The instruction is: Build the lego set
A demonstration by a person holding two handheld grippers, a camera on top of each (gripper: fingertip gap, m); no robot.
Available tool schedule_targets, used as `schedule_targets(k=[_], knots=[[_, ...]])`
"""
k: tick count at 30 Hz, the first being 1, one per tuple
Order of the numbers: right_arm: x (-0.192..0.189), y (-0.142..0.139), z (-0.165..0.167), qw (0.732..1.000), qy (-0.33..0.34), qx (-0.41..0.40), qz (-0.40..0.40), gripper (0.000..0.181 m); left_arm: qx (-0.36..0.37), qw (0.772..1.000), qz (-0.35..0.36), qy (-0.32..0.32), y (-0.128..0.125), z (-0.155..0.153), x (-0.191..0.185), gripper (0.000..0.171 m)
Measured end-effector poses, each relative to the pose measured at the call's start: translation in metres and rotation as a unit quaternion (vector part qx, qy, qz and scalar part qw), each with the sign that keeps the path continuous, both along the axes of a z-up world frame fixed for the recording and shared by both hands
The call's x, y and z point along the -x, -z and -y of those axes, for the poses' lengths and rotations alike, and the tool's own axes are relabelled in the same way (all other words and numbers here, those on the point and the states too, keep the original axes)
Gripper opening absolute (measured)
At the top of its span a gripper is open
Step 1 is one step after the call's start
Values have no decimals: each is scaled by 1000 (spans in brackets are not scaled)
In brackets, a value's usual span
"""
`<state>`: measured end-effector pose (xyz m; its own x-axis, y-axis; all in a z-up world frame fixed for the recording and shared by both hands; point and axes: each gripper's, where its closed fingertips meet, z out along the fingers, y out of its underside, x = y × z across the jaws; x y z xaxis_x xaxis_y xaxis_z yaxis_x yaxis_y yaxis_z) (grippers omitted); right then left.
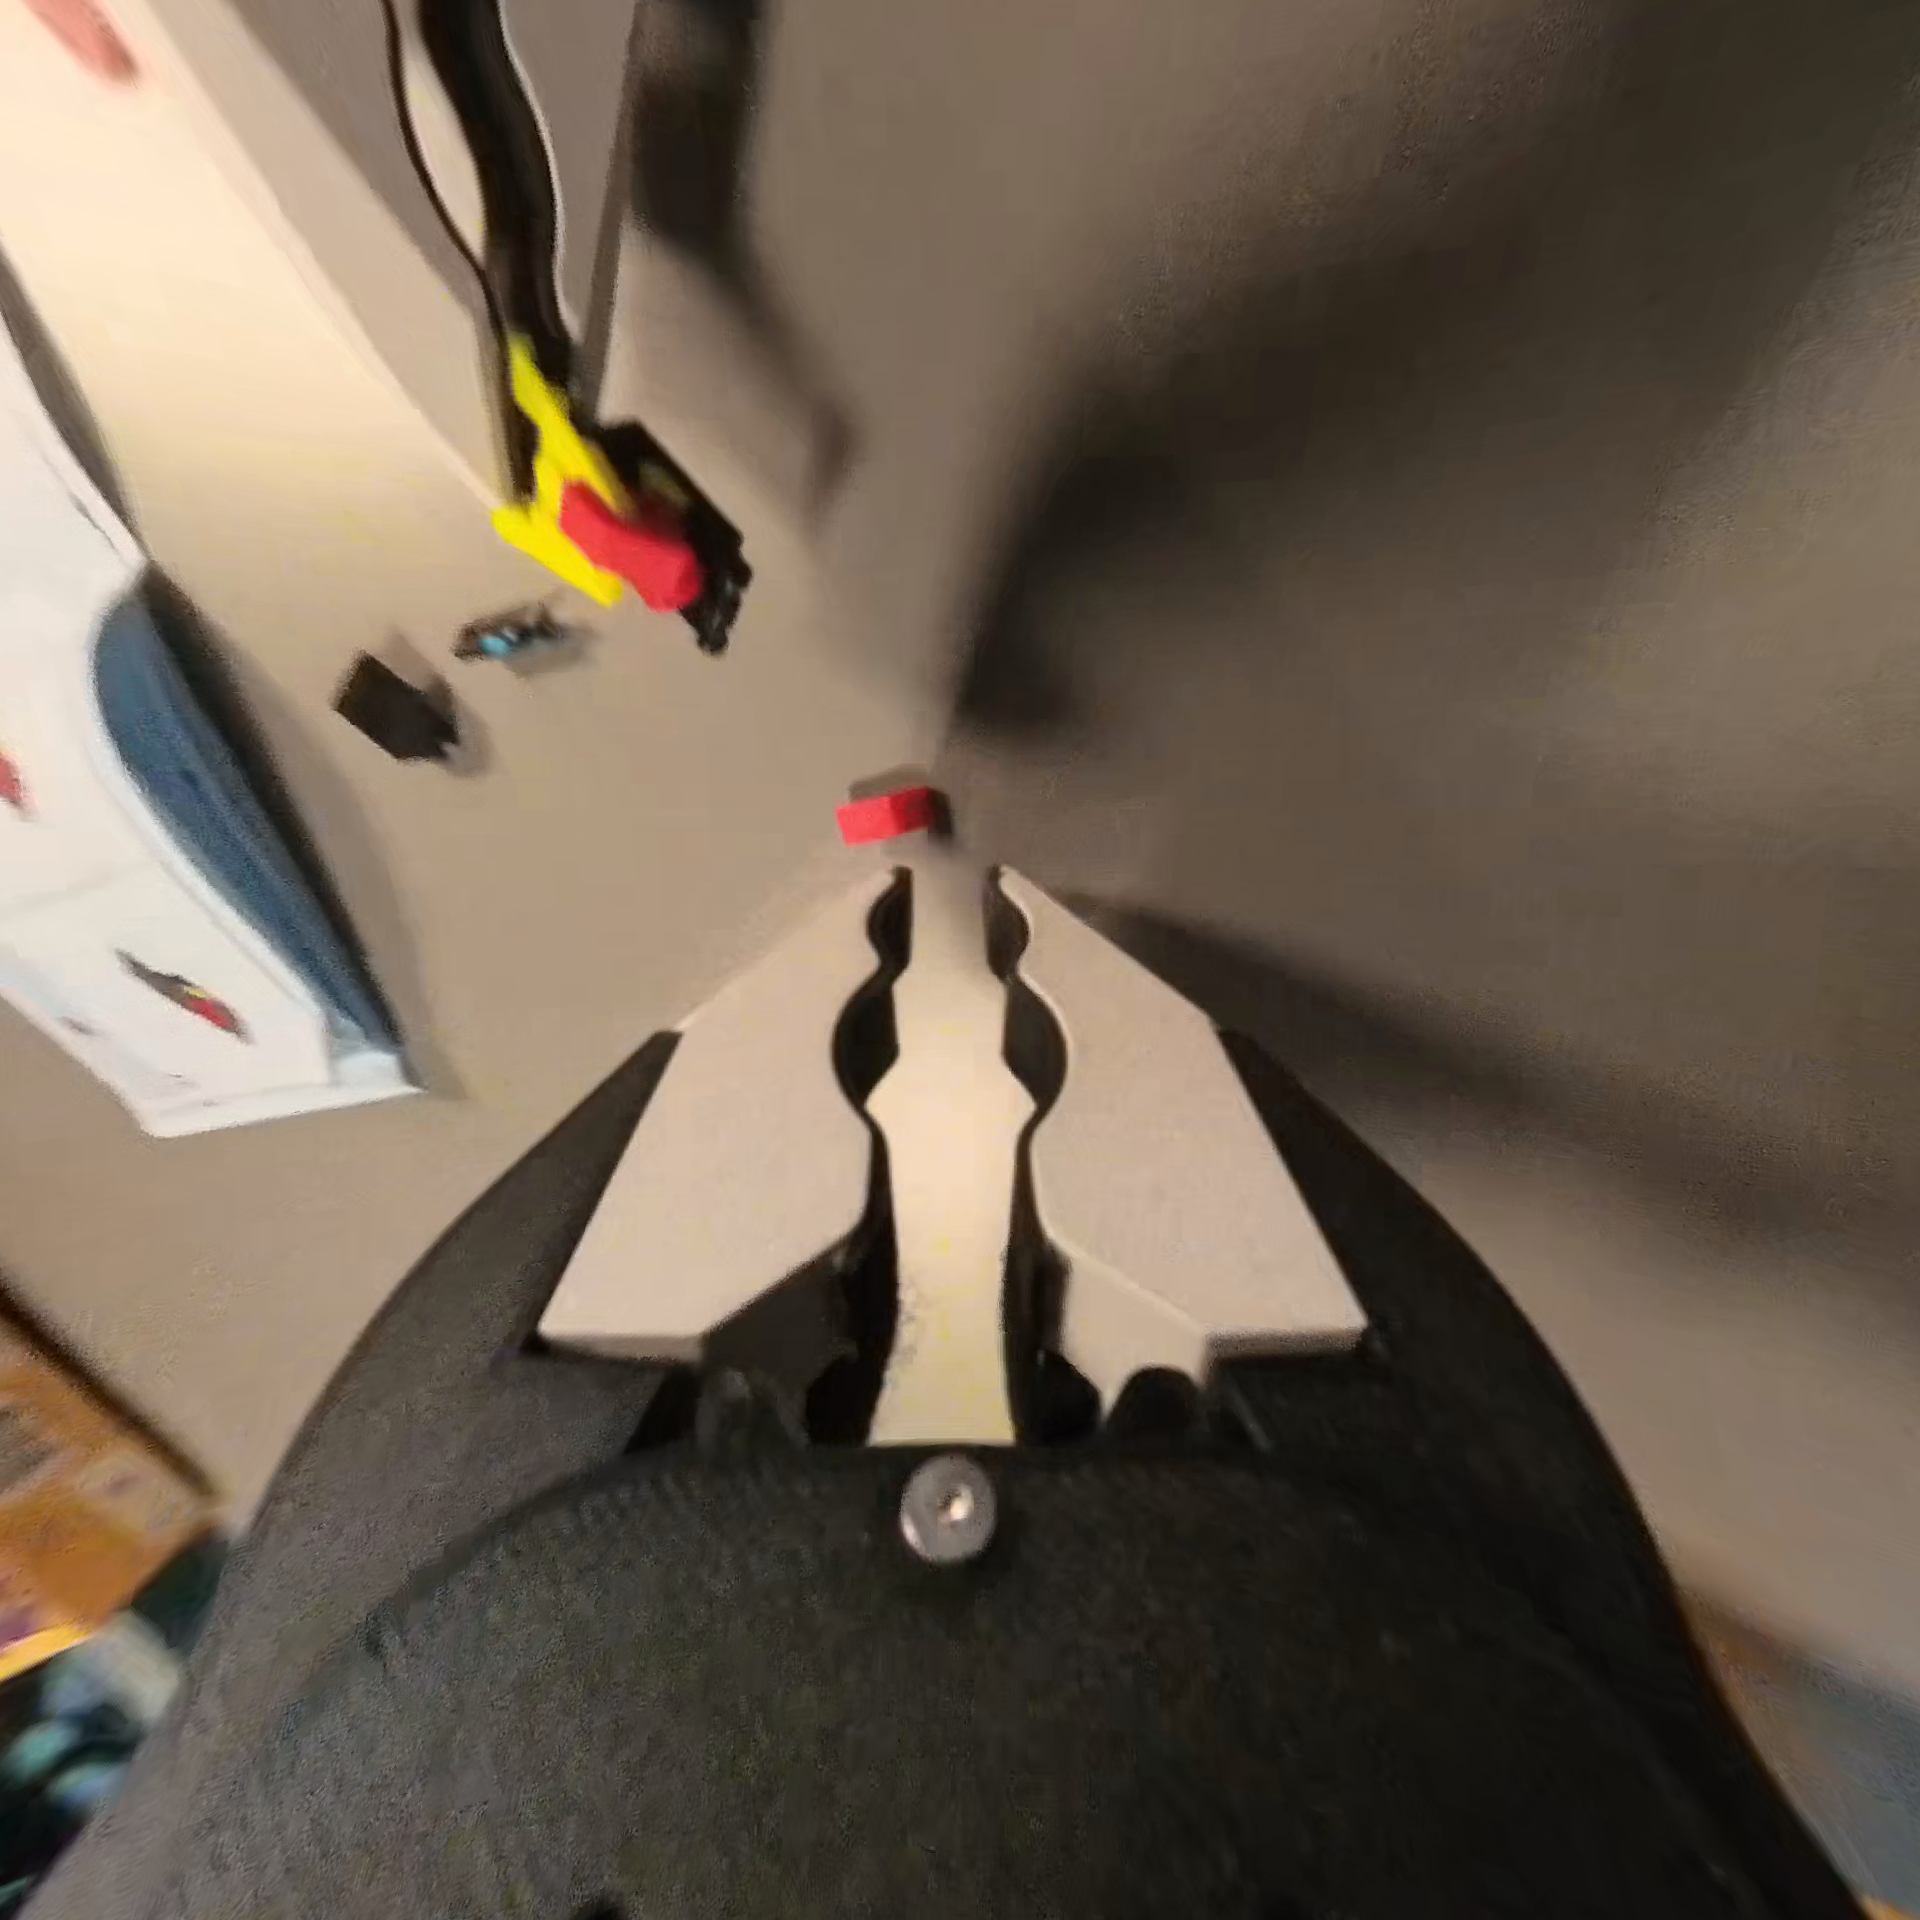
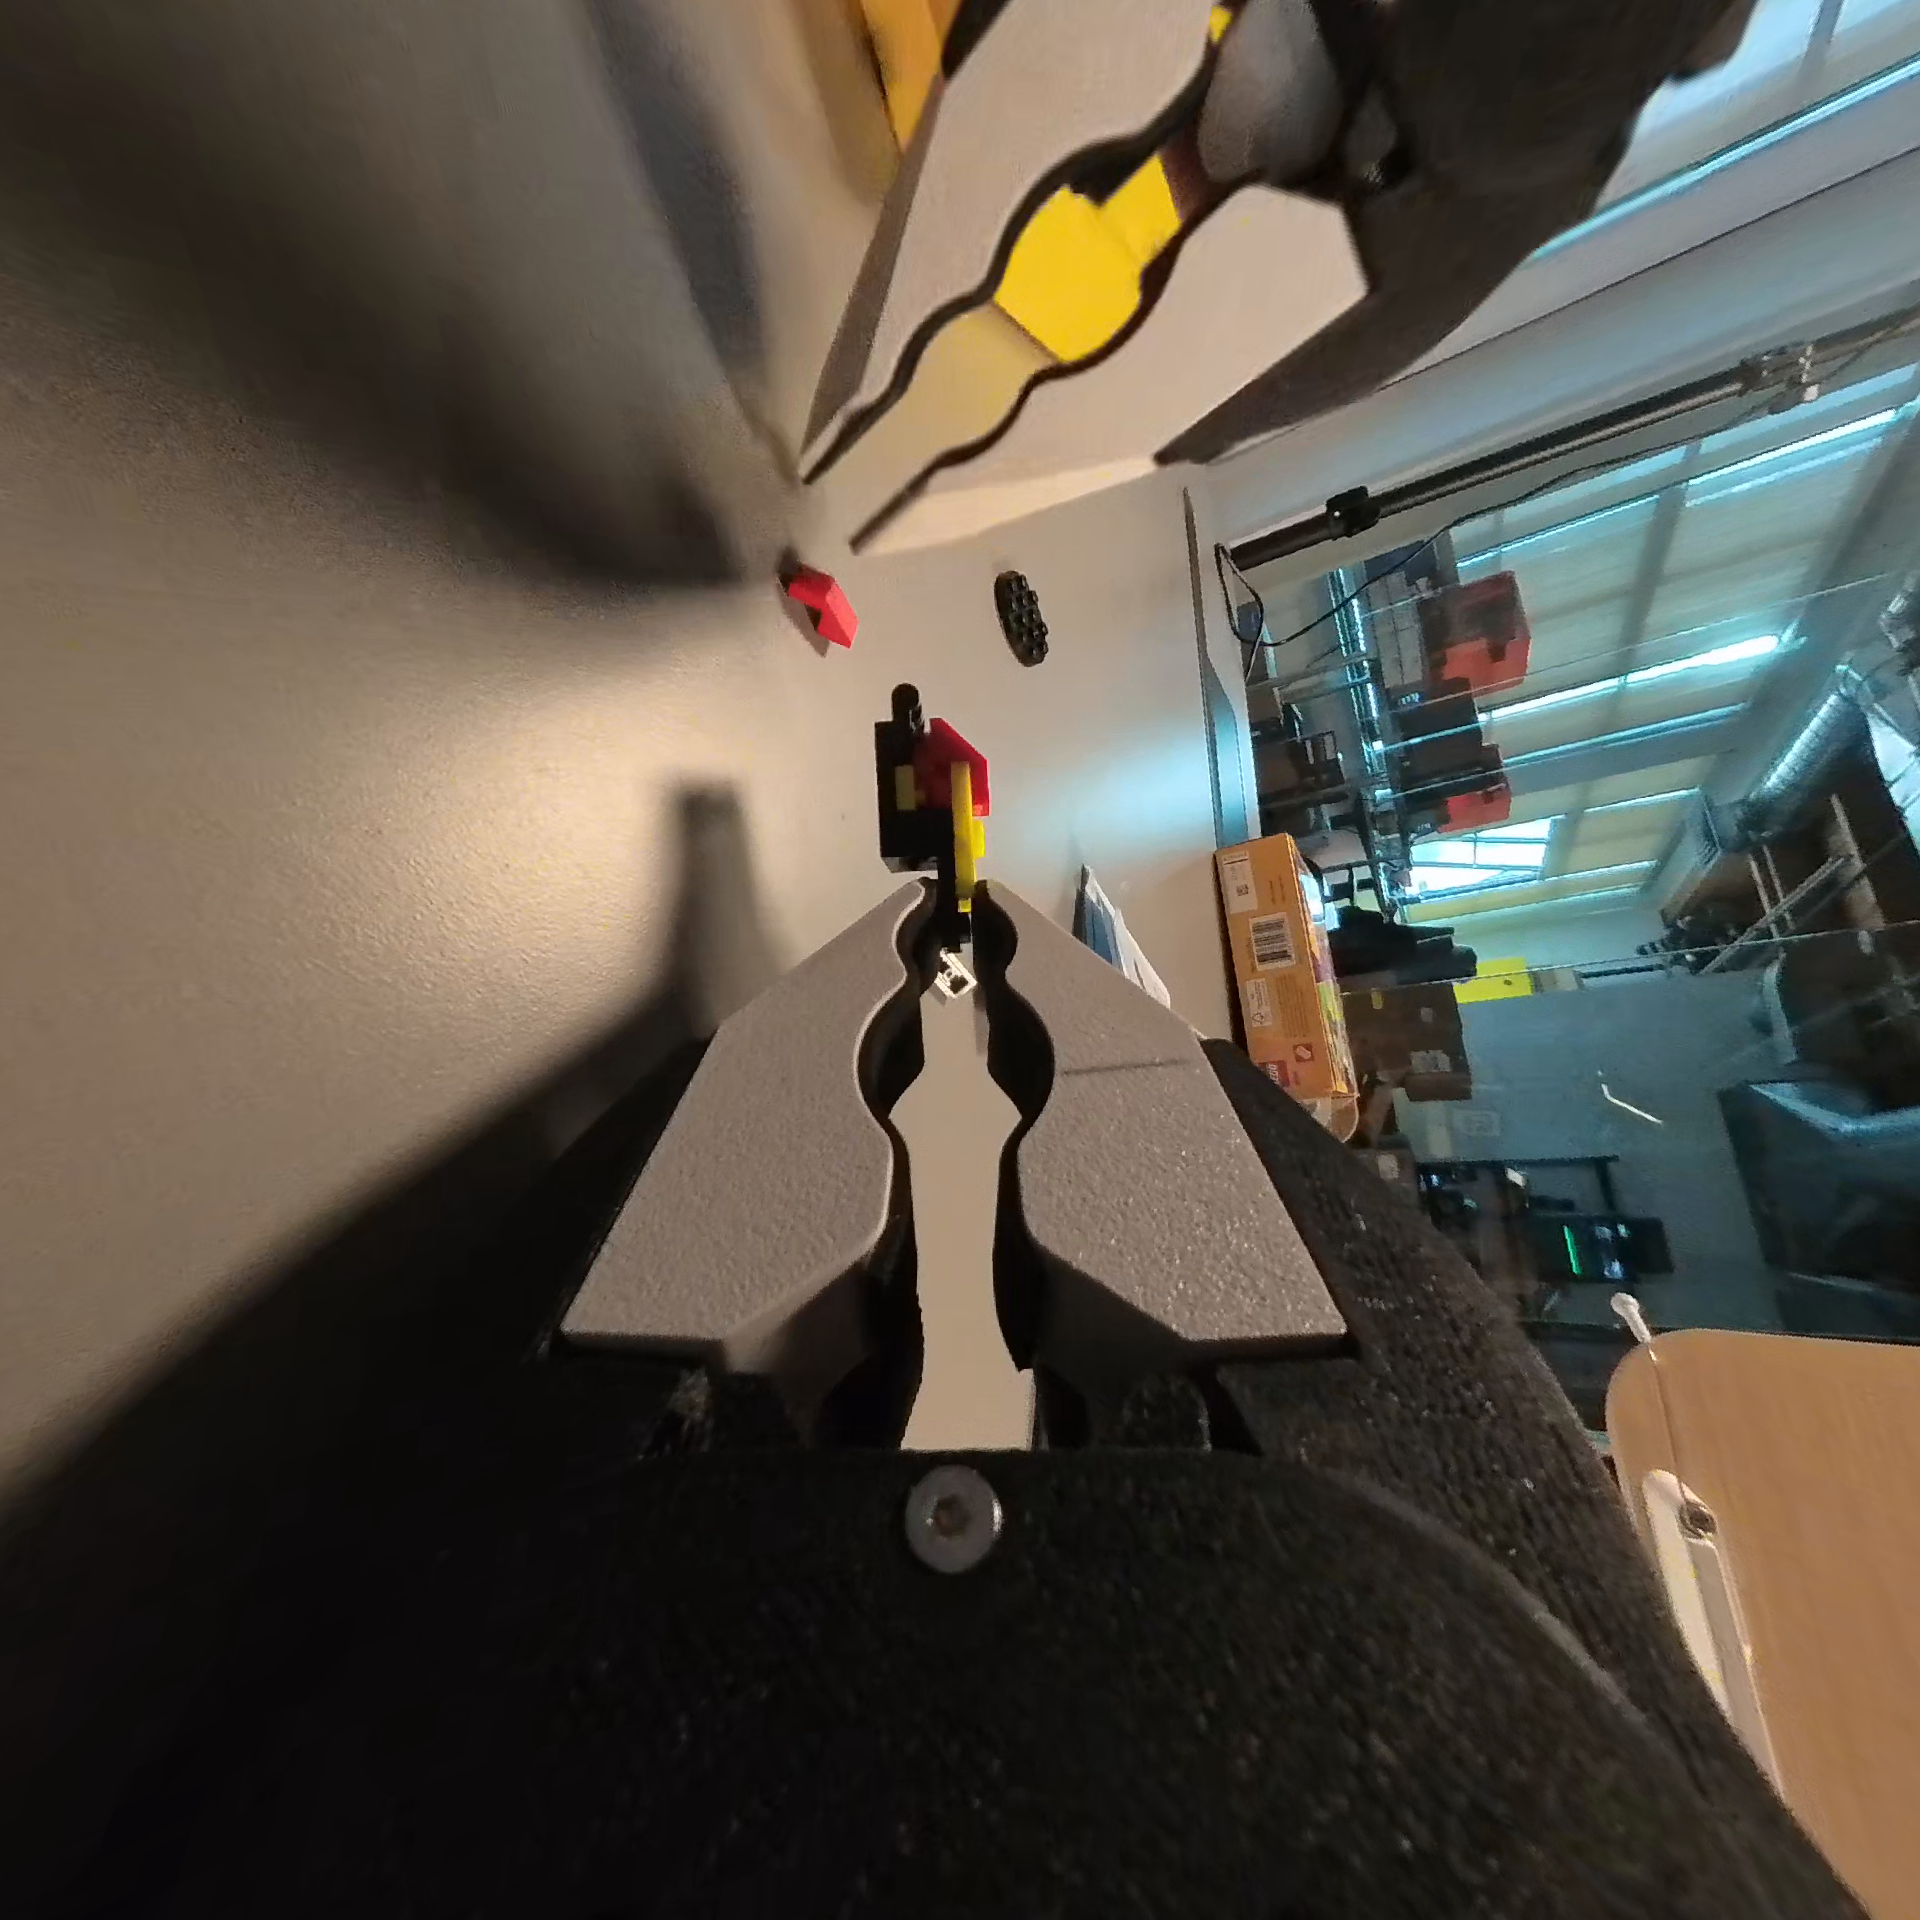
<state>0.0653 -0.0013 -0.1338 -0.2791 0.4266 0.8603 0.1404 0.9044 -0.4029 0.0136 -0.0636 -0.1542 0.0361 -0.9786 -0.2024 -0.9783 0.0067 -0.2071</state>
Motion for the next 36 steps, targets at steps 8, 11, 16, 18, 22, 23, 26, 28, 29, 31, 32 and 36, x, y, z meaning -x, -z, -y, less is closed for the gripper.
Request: schedule_targets(k=[8, 11, 16, 18, 22, 23, 26, 28, 29, 31, 32, 36], knots=[[1, -1, 2, 1000, 0, 3, 5, 3, -3, 995, 77, -55, 5, -11, -13, 0], [1, -2, 1, 1000, 2, 2, 4, 3, 2, 989, 107, -103, 4, -14, -19, 0], [2, -3, 0, 1000, 2, 6, 8, 3, -82, 979, 126, -140, -8, -23, -9, 23], [4, -1, -1, 1000, 3, 7, 10, 3, -88, 973, 142, -157, -8, -26, -6, 30], [6, -1, -3, 1000, 6, 6, 9, 3, -48, 962, 182, -196, -5, -30, -7, 36], [6, -1, -4, 1000, 7, 6, 9, 3, -47, 961, 186, -199, -4, -32, -7, 36], [7, -1, -5, 1000, 8, 5, 10, 3, -59, 965, 169, -194, -1, -37, -1, 37], [8, -1, -5, 1000, 8, 5, 11, 3, -72, 965, 163, -192, 0, -41, 2, 36], [8, -1, -5, 1000, 8, 6, 11, 3, -81, 963, 165, -195, -1, -45, 2, 36], [8, -2, -5, 1000, 9, 7, 10, 3, -125, 949, 185, -222, -8, -60, 3, 36], [8, -2, -6, 1000, 10, 7, 10, 3, -159, 934, 210, -241, -17, -68, 3, 34], [8, -4, -7, 1000, 13, 9, 7, 3, -187, 871, 265, -368, -28, -70, 13, 37]])
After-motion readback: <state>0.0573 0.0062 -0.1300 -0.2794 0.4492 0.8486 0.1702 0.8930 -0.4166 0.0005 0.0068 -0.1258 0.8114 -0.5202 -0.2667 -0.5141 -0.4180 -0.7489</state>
